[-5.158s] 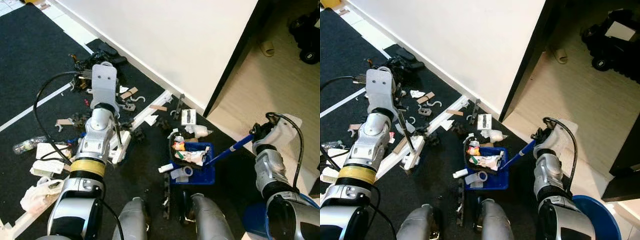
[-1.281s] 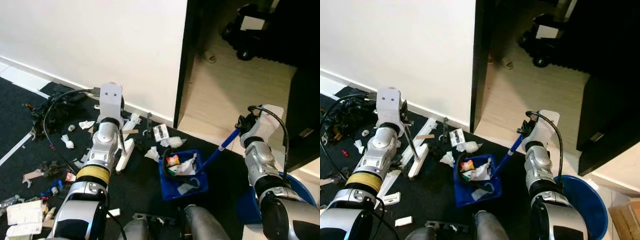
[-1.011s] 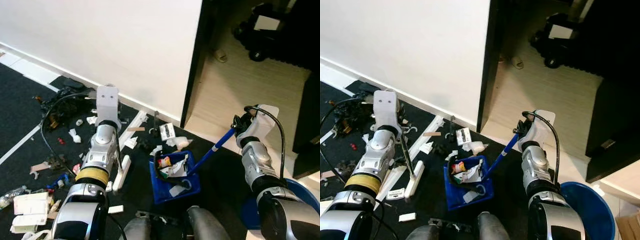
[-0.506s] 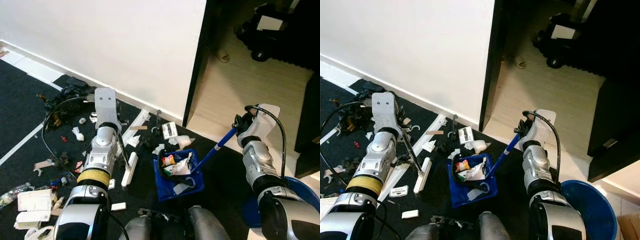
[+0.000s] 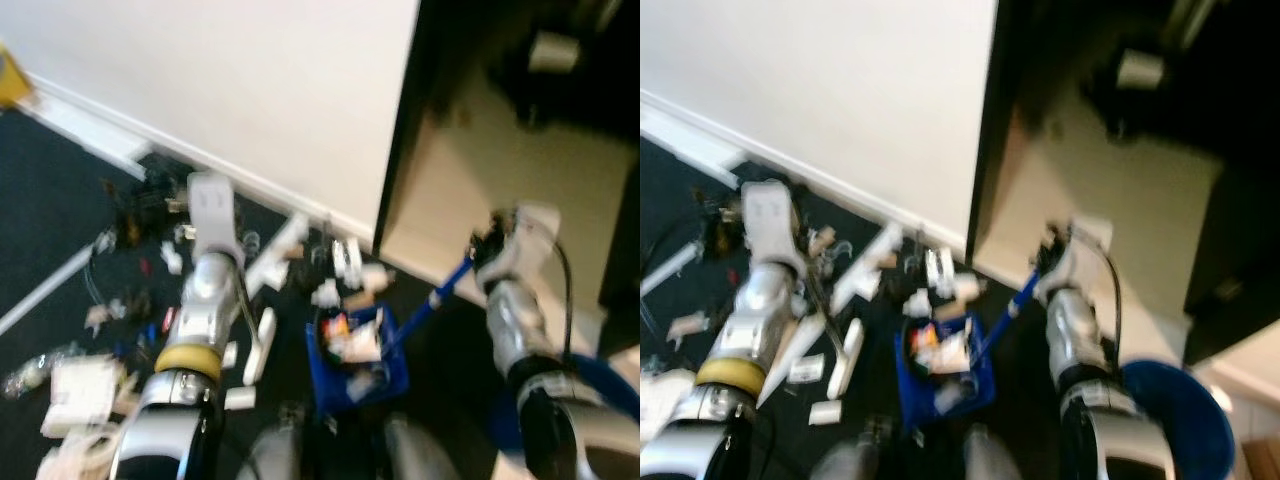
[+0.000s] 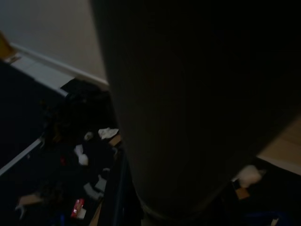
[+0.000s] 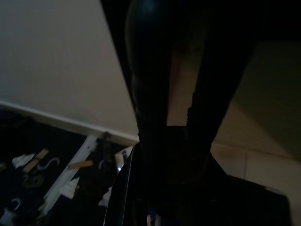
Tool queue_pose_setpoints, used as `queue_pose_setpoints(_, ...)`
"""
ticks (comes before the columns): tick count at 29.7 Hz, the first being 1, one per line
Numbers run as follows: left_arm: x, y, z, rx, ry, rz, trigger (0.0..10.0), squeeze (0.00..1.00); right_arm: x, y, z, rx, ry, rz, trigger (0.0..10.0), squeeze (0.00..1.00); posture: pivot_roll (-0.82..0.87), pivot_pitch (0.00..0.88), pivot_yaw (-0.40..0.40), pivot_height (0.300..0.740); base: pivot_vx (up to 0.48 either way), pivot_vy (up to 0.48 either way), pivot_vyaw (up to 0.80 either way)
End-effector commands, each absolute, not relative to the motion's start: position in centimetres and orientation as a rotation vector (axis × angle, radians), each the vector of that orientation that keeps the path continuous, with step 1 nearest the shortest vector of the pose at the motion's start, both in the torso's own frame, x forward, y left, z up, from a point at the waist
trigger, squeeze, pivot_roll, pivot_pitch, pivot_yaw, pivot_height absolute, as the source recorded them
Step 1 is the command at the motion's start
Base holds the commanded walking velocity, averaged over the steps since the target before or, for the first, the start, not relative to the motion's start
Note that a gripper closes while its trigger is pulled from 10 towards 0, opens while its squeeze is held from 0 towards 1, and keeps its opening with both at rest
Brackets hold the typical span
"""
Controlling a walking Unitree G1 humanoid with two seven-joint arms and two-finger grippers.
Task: Sweep floor
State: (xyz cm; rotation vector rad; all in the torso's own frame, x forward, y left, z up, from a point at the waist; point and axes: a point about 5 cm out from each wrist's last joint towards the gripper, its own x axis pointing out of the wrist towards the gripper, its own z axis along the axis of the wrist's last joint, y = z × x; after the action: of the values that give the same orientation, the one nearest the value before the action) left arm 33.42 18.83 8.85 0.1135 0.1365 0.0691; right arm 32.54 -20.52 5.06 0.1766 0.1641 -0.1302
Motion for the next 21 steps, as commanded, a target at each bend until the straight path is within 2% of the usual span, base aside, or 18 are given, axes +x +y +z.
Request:
queue_pose_setpoints(1, 33.51, 18.67, 9.34, 0.116, 0.116, 0.060, 10.0, 0.00, 32.83, -20.68, 5.66, 0.181, 0.134, -0.133, 10.0, 0.00, 0.05, 0.000, -0.027, 0.740, -0.409, 0.000, 0.00)
queue_pose_setpoints(21, 33.45, 18.56, 9.20, 0.118, 0.129, 0.058, 10.0, 0.00, 33.03, -21.00, 6.00, 0.178, 0.128, -0.134, 10.0, 0.00, 0.04, 0.001, -0.031, 0.740, -0.453, 0.000, 0.00)
